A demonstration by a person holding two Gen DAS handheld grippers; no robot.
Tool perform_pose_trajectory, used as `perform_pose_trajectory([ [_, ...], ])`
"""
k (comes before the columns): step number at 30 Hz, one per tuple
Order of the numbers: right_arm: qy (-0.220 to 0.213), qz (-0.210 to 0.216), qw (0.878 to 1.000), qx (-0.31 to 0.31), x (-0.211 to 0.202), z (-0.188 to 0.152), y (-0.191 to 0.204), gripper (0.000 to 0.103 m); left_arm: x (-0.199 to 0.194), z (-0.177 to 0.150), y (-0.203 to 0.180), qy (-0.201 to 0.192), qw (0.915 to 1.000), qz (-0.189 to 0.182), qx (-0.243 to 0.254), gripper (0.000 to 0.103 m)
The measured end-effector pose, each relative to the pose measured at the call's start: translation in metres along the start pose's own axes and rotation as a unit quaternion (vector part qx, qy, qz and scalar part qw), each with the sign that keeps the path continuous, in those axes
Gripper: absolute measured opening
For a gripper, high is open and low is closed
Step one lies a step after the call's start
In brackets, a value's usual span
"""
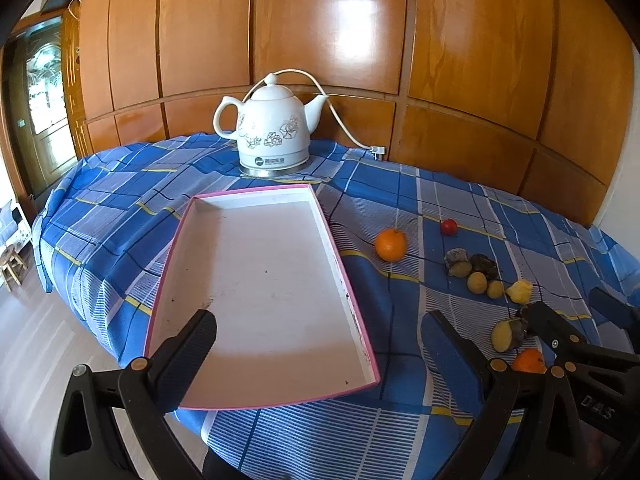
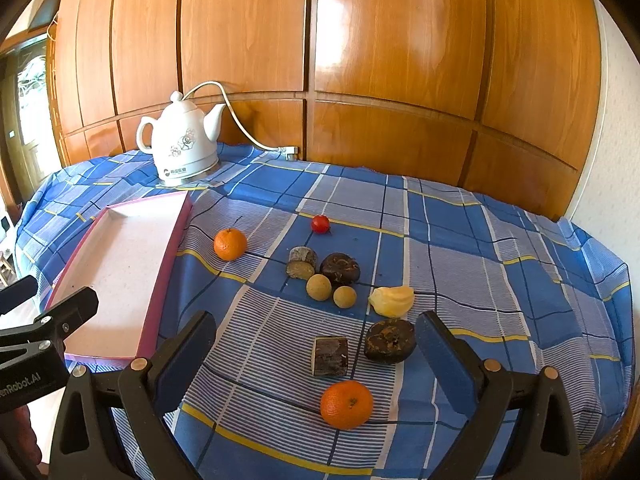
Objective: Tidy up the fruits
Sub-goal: 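Reach the left tool to the mandarin orange and close on it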
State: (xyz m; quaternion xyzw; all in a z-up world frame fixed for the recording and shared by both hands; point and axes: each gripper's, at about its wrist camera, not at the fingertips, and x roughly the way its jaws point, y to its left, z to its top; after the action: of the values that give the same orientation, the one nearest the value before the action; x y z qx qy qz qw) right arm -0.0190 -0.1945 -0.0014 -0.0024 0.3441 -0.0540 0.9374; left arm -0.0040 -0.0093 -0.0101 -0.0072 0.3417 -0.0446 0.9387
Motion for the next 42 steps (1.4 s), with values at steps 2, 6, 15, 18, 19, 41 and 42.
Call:
perform_pose_trajectory([
  [2,0.000,0.000,1.000,0.001,0.000,0.000,-0.001,0.102,0.001,0.000,-0.002,0.001,1.0000,-0.003,0.004,0.103],
  [6,0.004,0.002,1.000,0.003,0.002,-0.001,-0.002,0.102,0.004,-0.002,-0.005,0.012,0.9998,-0.012,0.011,0.103],
  [15,0.008,0.007,1.000,0.006,0.005,0.001,-0.009,0.102,0.003,-0.001,-0.012,0.009,0.9989,-0.039,0.026,0.103],
  [18,0.010,0.014,1.000,-0.002,0.006,0.003,-0.014,0.102,0.004,0.000,-0.020,0.011,0.9977,-0.050,0.043,0.103],
  [19,0.010,0.016,1.000,-0.006,0.007,0.004,-0.017,0.102,0.005,0.001,-0.023,0.013,0.9971,-0.056,0.051,0.103],
  [41,0.029,-0.031,0.997,0.067,0.036,0.058,-0.196,0.094,0.039,0.004,-0.125,0.057,0.9702,-0.132,0.195,0.103],
  [42,0.027,-0.030,0.996,0.076,0.035,0.057,-0.199,0.094,0.041,0.004,-0.128,0.057,0.9693,-0.133,0.199,0.103],
])
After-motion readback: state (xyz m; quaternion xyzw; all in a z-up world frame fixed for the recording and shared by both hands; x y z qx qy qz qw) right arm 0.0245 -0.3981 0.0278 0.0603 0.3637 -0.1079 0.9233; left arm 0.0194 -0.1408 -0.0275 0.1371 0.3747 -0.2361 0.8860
